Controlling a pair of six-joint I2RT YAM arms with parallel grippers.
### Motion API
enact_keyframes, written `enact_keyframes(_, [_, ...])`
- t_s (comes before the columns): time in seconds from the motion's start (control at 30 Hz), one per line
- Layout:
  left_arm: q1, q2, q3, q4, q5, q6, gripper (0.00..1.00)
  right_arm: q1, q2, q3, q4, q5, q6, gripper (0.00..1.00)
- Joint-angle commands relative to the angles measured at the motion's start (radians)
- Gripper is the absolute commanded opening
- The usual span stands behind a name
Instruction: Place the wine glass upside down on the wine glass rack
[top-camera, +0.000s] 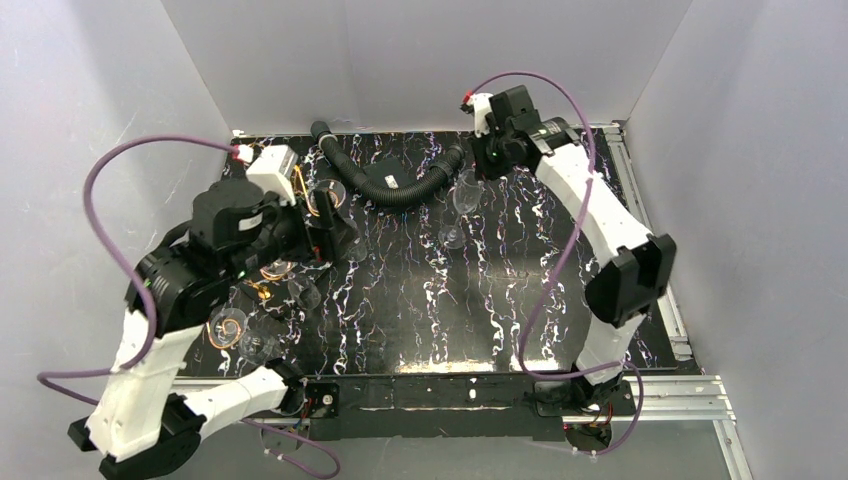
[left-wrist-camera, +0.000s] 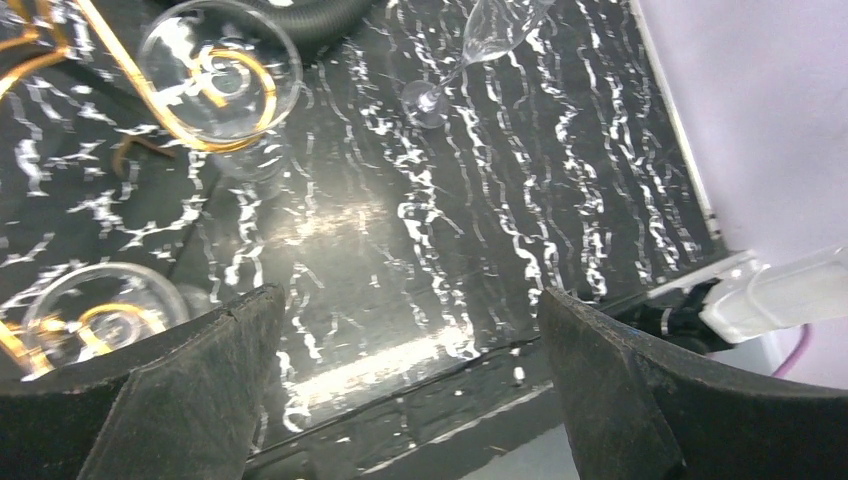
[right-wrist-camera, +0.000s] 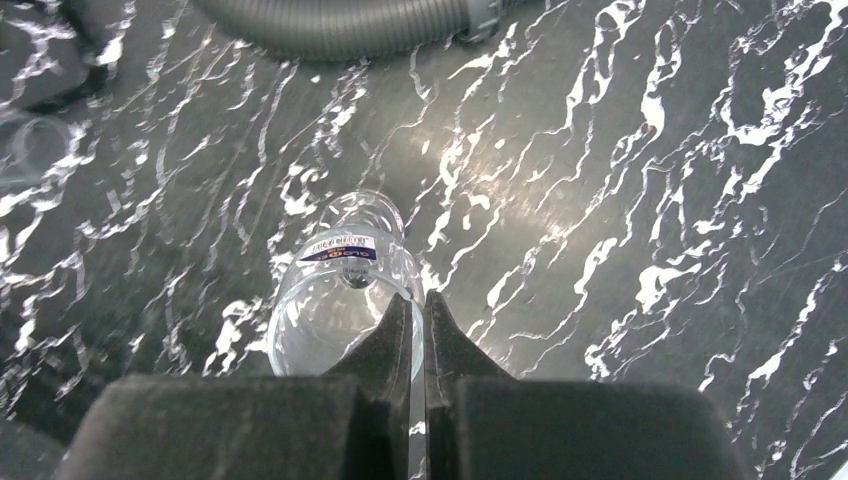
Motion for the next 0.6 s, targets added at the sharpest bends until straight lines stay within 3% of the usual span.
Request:
enact_keyframes(0.0, [0.003,0.096,0.038,0.083,0.106,-0.115,0.98,-0.037,-0.199,-0.065,0.001,-0.112,0.044,0.01])
enact_keyframes(0.13, [0.003,0.187,0.089,0.097,0.201,-0.183,0.98,-0.123,-0.298,-0.125,0.001,-0.112,0.044,0.01])
enact_keyframes(0.37, [0.002,0.33,0.106,0.239,0.328,-0.371,0.98,-0.384,-0.382,-0.163,0.001,-0.112,0.044,0.01])
enact_keyframes(0.57, [-0.005,0.419,0.091,0.375,0.379,-0.511,0.98,-0.479,-0.443,-0.222,0.001,-0.112,0.044,0.01])
